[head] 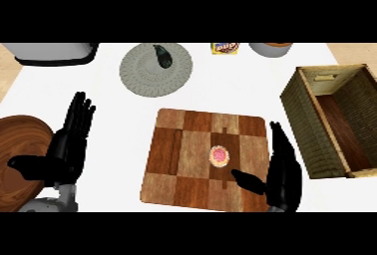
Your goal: Pick the cupcake from the cutting board and place it in the basket
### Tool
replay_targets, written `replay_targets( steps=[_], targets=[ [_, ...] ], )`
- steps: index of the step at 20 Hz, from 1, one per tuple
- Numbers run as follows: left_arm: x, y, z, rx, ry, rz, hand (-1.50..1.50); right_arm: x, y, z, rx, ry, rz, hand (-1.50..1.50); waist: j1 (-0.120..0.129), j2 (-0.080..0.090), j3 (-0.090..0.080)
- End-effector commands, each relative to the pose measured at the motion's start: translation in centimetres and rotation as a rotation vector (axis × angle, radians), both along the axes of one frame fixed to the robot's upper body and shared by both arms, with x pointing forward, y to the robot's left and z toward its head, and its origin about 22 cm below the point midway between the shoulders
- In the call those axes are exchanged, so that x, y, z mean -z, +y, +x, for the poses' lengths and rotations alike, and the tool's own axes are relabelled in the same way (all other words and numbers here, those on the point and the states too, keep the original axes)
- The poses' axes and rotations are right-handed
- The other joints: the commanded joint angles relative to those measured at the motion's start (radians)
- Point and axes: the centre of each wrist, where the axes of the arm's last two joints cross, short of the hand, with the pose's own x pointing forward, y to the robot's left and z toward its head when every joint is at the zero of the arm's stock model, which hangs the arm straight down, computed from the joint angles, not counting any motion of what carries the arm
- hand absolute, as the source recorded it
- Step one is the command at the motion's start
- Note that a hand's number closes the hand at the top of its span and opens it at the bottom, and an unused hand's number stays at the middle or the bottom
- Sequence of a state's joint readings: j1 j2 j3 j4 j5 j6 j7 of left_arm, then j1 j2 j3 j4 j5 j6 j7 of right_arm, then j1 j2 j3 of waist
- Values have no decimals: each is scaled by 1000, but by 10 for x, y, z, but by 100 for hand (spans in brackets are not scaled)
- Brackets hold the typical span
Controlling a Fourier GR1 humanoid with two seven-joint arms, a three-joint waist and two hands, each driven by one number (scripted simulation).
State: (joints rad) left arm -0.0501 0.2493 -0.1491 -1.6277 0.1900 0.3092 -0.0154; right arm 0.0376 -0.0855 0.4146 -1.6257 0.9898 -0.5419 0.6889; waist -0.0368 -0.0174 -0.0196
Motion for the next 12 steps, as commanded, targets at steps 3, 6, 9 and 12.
replay_targets(
  steps=[3, 6, 9, 12],
  targets=[
    [7, -2, -7, 19, 6, -6, 0, -42, 36, 1, 2, 244, -86, -150, 30, 1, 3],
    [4, -2, -1, 23, 7, -13, 0, -81, 56, -5, -30, 322, -108, -150, 27, 5, 8],
    [0, -4, -8, 45, 1, -7, 0, -114, 69, -15, -18, 363, -120, -150, 48, 2, 13],
    [1, -15, -7, 46, -21, -20, 0, -137, 70, -6, 39, 388, -151, -150, 48, 9, 14]
  ],
)
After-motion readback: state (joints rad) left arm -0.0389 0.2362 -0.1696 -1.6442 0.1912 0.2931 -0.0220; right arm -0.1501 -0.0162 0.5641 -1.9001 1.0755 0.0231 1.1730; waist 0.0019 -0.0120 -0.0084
